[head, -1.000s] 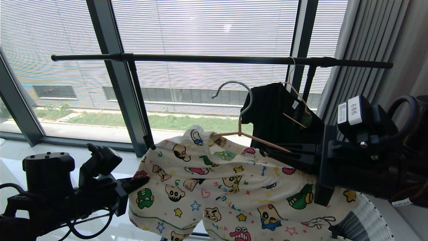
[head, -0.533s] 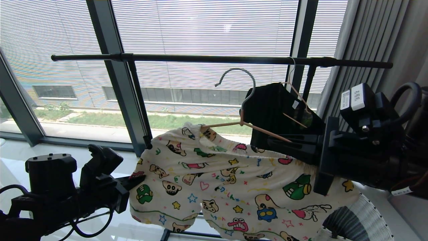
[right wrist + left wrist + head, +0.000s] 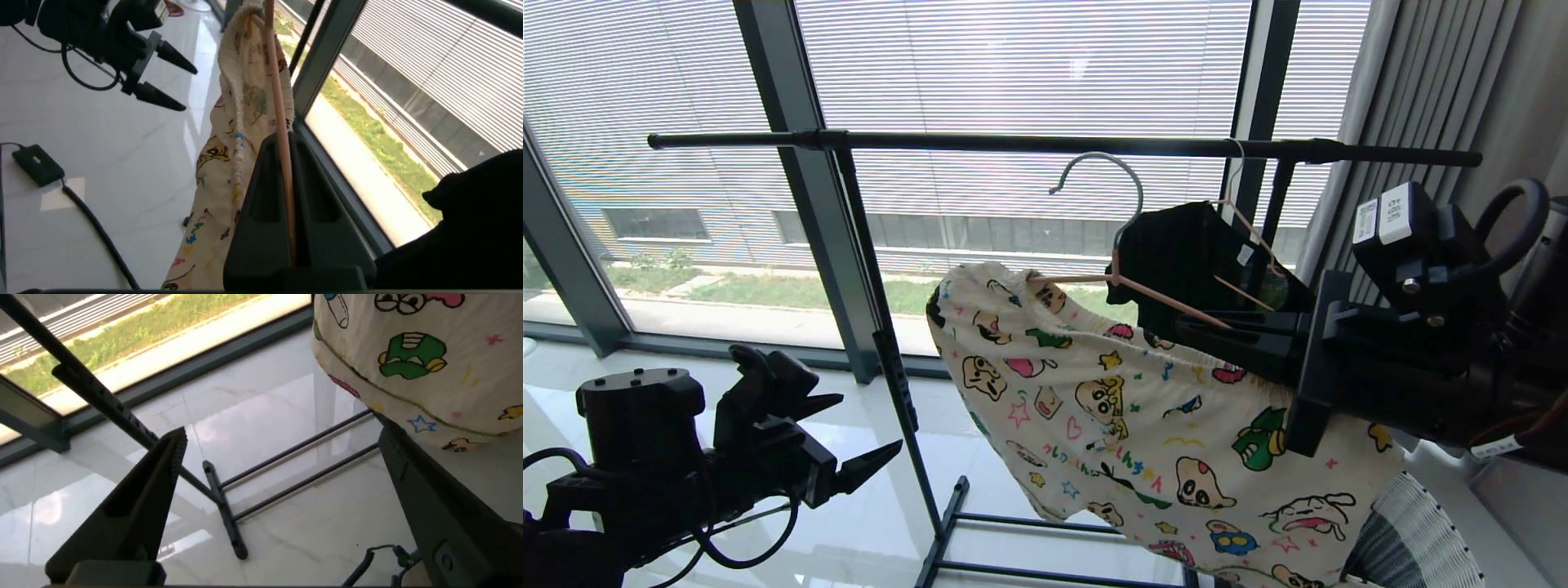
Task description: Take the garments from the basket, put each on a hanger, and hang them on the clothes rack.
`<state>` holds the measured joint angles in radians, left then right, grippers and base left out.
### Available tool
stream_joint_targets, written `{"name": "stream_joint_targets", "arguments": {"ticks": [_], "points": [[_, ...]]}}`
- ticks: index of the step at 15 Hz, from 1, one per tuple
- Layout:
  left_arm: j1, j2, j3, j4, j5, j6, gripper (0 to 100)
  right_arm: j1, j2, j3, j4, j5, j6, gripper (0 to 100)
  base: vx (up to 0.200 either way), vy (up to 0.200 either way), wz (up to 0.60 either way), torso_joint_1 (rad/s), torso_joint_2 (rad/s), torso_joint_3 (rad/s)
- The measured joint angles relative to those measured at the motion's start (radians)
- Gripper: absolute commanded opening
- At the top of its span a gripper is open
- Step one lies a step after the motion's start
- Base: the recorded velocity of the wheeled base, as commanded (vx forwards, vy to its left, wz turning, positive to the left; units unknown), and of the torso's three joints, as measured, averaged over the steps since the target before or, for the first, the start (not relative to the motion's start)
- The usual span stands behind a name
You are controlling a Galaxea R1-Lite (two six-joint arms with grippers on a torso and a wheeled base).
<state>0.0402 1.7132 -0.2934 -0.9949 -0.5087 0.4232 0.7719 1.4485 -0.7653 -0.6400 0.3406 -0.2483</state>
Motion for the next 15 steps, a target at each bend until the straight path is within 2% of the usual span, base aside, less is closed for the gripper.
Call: {"name": "stream_joint_targets", "arguments": {"ticks": [2, 3, 4, 5, 7, 8, 9, 11, 12, 14, 15], "points": [[0.000, -0.001, 0.000, -0.054, 0.049, -0.004, 100, -0.015, 0.010, 0.004, 0.001, -0.037, 0.004, 0, 0.000, 0.000, 0.00, 0.000, 0.00, 0.000], [0.004, -0.001, 0.000, -0.116, 0.114, -0.004, 100, -0.027, 0.018, 0.007, 0.001, -0.061, 0.016, 0, 0.000, 0.000, 0.00, 0.000, 0.00, 0.000], [0.009, -0.002, -0.001, -0.158, 0.143, -0.006, 100, -0.035, 0.026, 0.012, 0.001, -0.086, 0.041, 0, 0.000, 0.000, 0.00, 0.000, 0.00, 0.000], [0.018, -0.009, -0.002, -0.170, 0.151, -0.019, 100, -0.039, 0.032, 0.022, 0.001, -0.109, 0.063, 0, 0.000, 0.000, 0.00, 0.000, 0.00, 0.000], [0.027, -0.053, -0.016, -0.137, 0.156, -0.093, 100, -0.043, 0.037, 0.064, 0.001, -0.151, 0.089, 0, 0.000, 0.000, 0.00, 0.000, 0.00, 0.000], [0.029, -0.095, -0.037, -0.049, 0.158, -0.131, 100, -0.044, 0.038, 0.088, 0.001, -0.173, 0.101, 0, 0.000, 0.000, 0.00, 0.000, 0.00, 0.000], [0.030, -0.144, -0.074, 0.087, 0.159, -0.166, 100, -0.044, 0.038, 0.103, 0.001, -0.190, 0.108, 0, 0.000, 0.000, 0.00, 0.000, 0.00, 0.000], [0.035, -0.258, -0.205, 0.417, 0.169, -0.256, 100, -0.044, 0.044, 0.120, 0.001, -0.221, 0.111, 0, 0.000, 0.000, 0.00, 0.000, 0.00, 0.000], [0.036, -0.316, -0.269, 0.550, 0.201, -0.284, 100, -0.046, 0.049, 0.124, 0.000, -0.237, 0.112, 0, 0.000, 0.000, 0.00, 0.000, 0.00, 0.000], [0.033, -0.420, -0.343, 0.776, 0.357, -0.305, 100, -0.056, 0.067, 0.126, 0.001, -0.277, 0.113, 0, 0.000, 0.000, 0.00, 0.000, 0.00, 0.000], [0.029, -0.466, -0.363, 0.843, 0.450, -0.314, 100, -0.063, 0.075, 0.128, 0.005, -0.288, 0.114, 0, 0.000, 0.000, 0.00, 0.000, 0.00, 0.000]]}}
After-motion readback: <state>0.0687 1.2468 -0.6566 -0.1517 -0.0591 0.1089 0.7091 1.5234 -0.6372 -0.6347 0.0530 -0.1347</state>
